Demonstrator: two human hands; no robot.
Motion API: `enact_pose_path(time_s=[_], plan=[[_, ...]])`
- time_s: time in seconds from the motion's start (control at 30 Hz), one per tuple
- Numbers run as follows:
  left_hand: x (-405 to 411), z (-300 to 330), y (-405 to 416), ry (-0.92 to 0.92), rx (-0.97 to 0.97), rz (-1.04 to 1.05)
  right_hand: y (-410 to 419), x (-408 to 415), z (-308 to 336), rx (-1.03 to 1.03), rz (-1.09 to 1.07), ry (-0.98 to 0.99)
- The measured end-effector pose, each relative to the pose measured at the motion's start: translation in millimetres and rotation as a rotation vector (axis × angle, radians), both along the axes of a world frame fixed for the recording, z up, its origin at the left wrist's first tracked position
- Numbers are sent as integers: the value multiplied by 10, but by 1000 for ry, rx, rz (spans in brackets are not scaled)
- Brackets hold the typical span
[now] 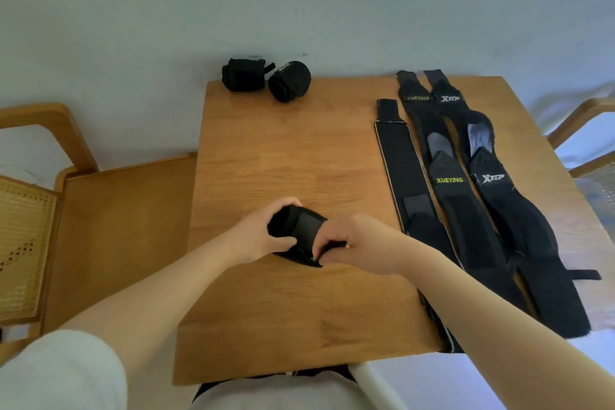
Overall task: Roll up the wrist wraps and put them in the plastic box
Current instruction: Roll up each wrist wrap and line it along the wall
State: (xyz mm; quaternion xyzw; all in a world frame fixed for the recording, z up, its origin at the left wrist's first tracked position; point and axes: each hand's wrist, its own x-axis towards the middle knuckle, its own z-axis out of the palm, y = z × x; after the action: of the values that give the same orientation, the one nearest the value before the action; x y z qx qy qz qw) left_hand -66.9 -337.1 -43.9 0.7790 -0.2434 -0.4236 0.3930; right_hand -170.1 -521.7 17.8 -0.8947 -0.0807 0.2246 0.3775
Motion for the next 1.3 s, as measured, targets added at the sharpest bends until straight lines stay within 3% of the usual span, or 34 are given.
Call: enact_pose_path(time_s=[0.13, 0.23, 0.37, 0.47, 0.63, 0.77, 0.9, 1.07, 1.17, 1.3], plan=[[81, -49, 16, 33, -33, -125, 225, 41, 84, 13, -59, -132], [96, -67, 53, 31, -87, -154, 200, 83, 8, 52, -297, -166], [209, -155, 136, 24, -87, -183, 220, 211, -299, 226, -704, -37], [260, -228, 206, 48, -69, -172, 320, 289, -506, 348, -837, 43], [251, -272, 332, 119, -103, -158, 394, 464, -557, 274, -783, 171], [104, -274, 445, 427, -99, -63, 502, 492, -746, 105, -762, 319], [-11, -365, 458, 149, -37, -162, 628, 420, -950, -27, -713, 261], [8, -296, 334, 163, -98, -151, 647, 364, -935, -77, -914, 115], [22, -328, 353, 152, -119, -114, 645, 209, -770, 75, -930, 147], [6, -368, 417, 111, -115, -130, 591, -141, -670, 276, -679, 316]])
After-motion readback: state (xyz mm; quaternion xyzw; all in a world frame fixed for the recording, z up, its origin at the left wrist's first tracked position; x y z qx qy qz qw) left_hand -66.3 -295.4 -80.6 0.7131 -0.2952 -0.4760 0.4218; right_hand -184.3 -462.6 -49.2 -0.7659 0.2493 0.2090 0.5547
